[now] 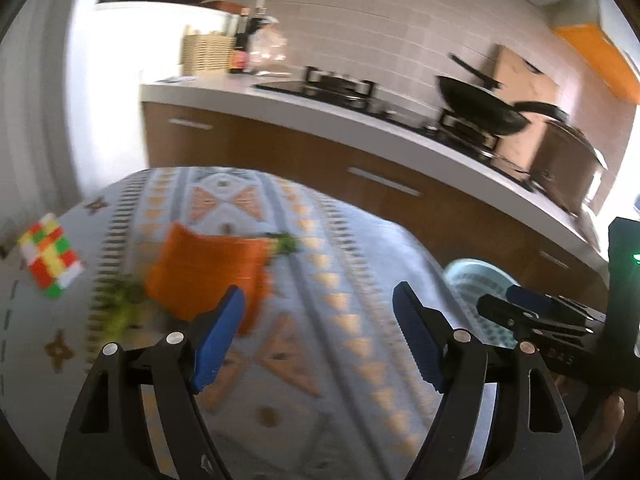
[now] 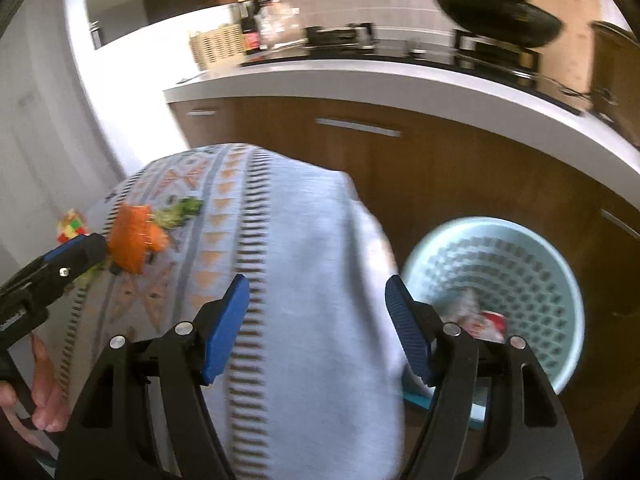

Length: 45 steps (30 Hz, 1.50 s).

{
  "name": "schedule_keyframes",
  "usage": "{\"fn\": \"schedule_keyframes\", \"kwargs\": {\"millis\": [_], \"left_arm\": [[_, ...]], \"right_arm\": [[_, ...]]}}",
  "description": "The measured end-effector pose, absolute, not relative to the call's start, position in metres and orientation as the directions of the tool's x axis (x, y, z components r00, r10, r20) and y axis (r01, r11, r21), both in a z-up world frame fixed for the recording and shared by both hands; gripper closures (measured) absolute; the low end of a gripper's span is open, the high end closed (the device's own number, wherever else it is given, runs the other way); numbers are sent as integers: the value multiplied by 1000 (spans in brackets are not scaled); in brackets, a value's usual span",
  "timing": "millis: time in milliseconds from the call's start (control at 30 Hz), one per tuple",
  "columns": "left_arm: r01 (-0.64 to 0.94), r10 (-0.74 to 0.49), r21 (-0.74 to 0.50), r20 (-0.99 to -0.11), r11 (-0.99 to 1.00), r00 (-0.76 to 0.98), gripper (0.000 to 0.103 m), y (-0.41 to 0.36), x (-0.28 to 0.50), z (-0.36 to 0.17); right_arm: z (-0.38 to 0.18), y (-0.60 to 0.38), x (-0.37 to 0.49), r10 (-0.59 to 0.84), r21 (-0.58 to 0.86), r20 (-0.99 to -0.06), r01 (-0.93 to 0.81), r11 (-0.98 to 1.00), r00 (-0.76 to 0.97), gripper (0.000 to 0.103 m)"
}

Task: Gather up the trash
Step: 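Grasp the orange snack bag with the left tool while the right tool grasps the carrot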

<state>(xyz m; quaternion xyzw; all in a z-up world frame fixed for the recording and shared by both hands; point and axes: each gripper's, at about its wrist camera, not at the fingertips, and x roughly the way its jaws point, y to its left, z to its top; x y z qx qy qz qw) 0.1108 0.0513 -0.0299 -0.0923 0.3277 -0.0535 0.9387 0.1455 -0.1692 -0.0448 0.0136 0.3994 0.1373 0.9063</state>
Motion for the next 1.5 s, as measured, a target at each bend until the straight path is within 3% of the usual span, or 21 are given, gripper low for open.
{"fn": "schedule_keyframes", "kwargs": {"millis": [267,500,567,700,867,967,1233,1500], "left_arm": [[-17,-99,-161,-684,987,723,28,91,139,-58],[-38,-46,-100,-723,994,689,29,91,173,-81],[-45,-56,-123,-711,991,701,34,99,173,-83],[-51,-125,-232,-682,971,720,54,120,165,-83],[-54,-122,-236,-670,970,732,74,125,162,-84],[-45,-135,-255,-646,966,751,96,127,157,-76],[-79,-108,-287,-582,955,806,101,147,117,-52],[-138,-71,-324,-558,936,826,101,178,85,-39]], "right_arm": [[-67,-99,164,340,121,-705,-366,923,623,42],[-106,-85,182,357,169,-770,-371,913,528,42],[-107,-83,183,364,171,-771,-381,909,523,42],[-107,-84,185,371,183,-766,-375,909,525,42],[-107,-89,187,379,200,-755,-362,910,535,42],[-100,-90,181,390,190,-730,-382,904,561,42],[-80,-22,187,453,135,-749,-559,818,483,42],[-90,41,214,418,64,-784,-610,790,459,42]]}}
